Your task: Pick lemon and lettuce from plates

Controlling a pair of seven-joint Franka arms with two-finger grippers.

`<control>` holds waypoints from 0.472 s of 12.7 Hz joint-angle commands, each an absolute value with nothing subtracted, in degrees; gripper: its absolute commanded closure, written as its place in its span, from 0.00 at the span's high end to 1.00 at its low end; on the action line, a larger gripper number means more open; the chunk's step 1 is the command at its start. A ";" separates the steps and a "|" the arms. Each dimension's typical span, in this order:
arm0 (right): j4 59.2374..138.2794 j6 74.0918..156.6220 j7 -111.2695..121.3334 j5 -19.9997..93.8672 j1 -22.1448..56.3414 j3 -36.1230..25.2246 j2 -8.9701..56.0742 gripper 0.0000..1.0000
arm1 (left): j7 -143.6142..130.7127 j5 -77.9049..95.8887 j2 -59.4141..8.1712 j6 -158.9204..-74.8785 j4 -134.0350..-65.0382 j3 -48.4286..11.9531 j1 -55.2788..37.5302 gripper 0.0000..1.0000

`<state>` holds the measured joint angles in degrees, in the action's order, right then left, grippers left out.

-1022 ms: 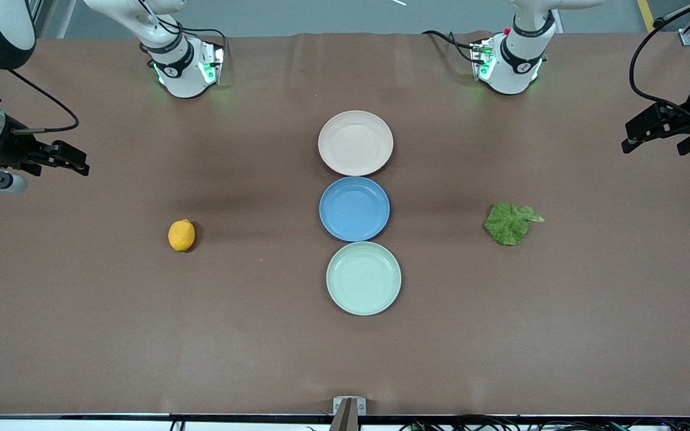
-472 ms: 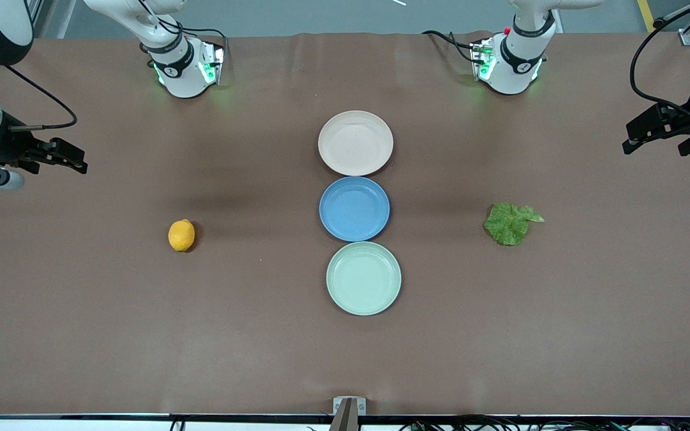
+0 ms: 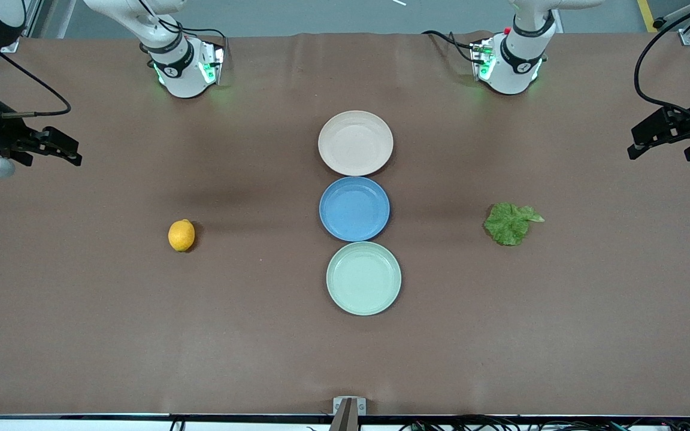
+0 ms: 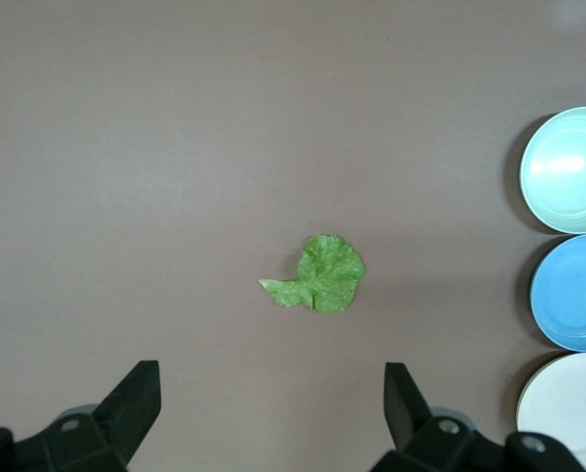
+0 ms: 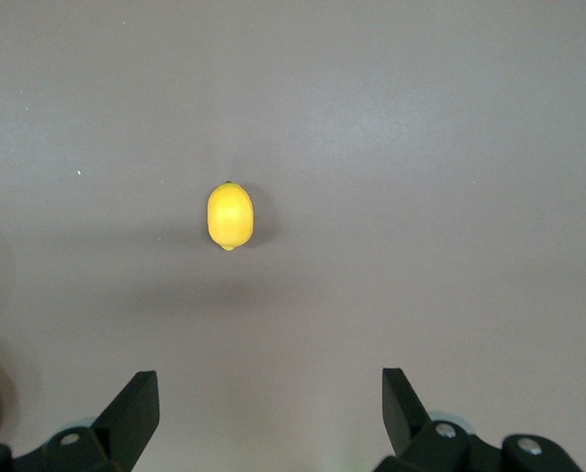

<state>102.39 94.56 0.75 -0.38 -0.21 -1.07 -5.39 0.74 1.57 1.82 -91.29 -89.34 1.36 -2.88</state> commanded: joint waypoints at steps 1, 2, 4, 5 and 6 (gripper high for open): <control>103.97 95.71 2.45 0.44 0.09 -1.23 -6.68 1.00 | 0.26 1.32 1.14 -90.62 -87.80 1.14 -2.64 1.00; 103.97 95.97 2.90 0.44 0.09 -1.32 -6.59 1.00 | 0.26 1.32 1.06 -90.62 -87.89 1.14 -2.64 1.00; 104.06 96.50 2.90 0.79 0.09 -1.32 -6.59 1.00 | 0.26 1.32 1.06 -90.62 -87.89 1.14 -2.64 1.00; 104.06 96.59 2.81 0.79 0.09 -1.23 -6.59 1.00 | 0.26 1.41 1.05 -90.62 -87.89 1.14 -2.64 1.00; 104.06 96.68 2.81 1.05 0.09 -1.23 -6.59 1.00 | 0.26 1.32 1.05 -90.53 -87.89 1.14 -2.64 1.00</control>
<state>102.65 95.83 2.03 -0.01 -0.15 -1.06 -5.39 0.74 1.57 1.68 -91.29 -89.32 1.36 -2.87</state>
